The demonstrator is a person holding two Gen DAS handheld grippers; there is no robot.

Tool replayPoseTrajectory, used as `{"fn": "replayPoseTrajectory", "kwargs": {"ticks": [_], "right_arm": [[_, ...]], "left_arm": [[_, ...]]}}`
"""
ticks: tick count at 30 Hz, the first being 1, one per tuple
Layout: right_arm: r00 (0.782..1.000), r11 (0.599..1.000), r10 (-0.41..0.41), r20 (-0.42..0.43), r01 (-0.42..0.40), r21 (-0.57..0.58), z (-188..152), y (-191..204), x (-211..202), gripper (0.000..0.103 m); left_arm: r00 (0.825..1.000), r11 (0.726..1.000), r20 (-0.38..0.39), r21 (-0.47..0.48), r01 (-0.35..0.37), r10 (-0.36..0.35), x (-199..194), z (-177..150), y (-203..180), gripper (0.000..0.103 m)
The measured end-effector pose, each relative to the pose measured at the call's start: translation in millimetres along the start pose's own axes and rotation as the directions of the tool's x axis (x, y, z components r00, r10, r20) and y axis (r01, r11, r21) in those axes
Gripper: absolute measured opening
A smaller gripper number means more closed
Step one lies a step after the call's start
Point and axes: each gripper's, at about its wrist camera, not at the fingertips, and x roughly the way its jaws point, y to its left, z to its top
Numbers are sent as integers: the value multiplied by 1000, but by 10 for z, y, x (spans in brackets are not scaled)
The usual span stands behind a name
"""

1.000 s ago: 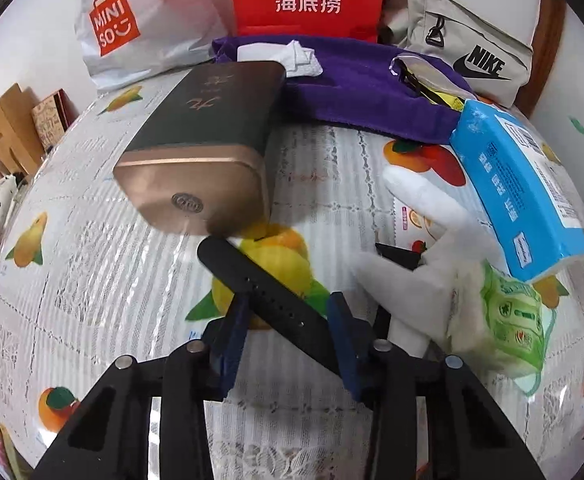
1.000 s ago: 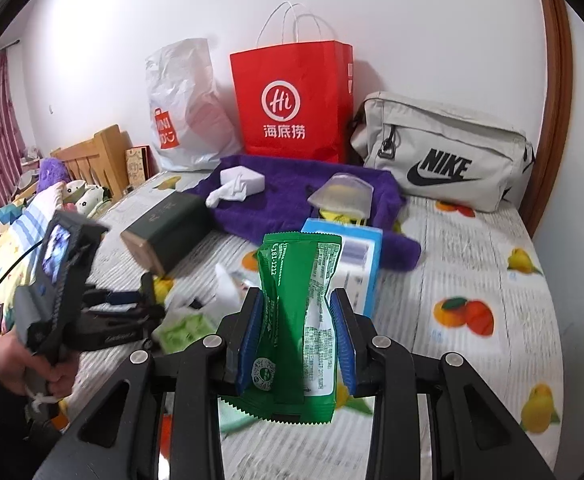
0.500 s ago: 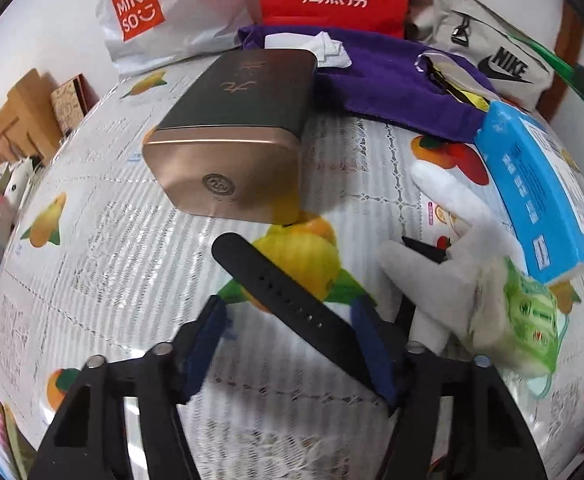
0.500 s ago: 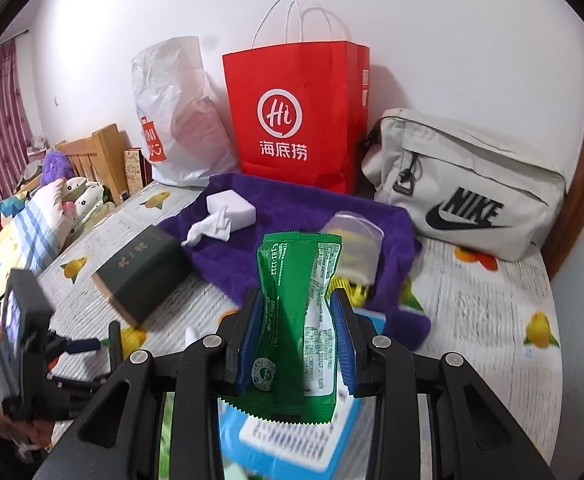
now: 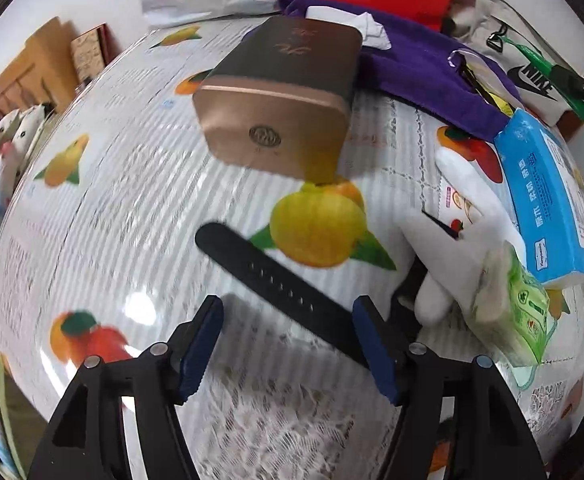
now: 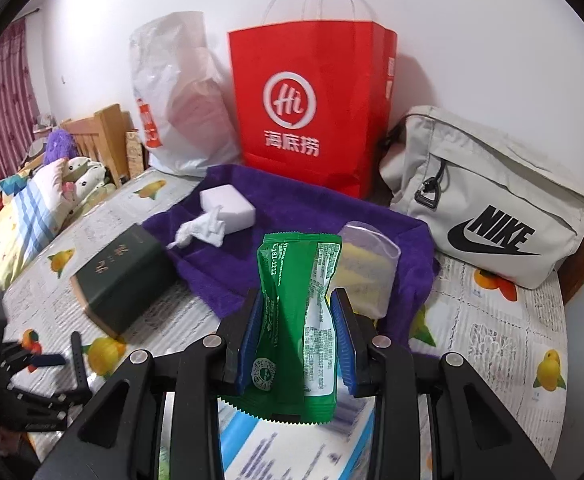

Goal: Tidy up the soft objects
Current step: 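Carry the green packet toward the purple towel with the right gripper while the left holds the strap, then lower the green packet onto the towel and open the right gripper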

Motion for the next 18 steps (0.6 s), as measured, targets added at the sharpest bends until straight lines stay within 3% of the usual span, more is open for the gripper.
{"fn": "replayPoseTrajectory", "kwargs": {"ticks": [3, 5, 11, 13, 16, 18], "right_arm": [[999, 1000, -17, -27, 17, -10, 92, -67, 174, 36], [998, 999, -32, -49, 31, -16, 156, -98, 327, 36], [994, 999, -41, -97, 42, 5, 327, -213, 739, 36], [990, 999, -48, -133, 47, -7, 340, -208, 865, 36], [985, 998, -54, -162, 50, -29, 312, -170, 962, 49], [985, 997, -67, -161, 62, -38, 290, -151, 965, 51]], "left_arm": [[999, 1000, 41, 3, 8, -9, -6, -38, -8, 65], [997, 999, 76, 38, 9, -12, -2, -21, -40, 49], [995, 998, 104, 62, 0, -6, 11, 46, -19, 35], [994, 997, 108, 72, 3, -11, 17, 68, -8, 33], [995, 994, 99, 105, 1, -12, 34, 104, 4, 35], [997, 997, 73, 68, 31, -36, 26, 104, 60, 41]]}}
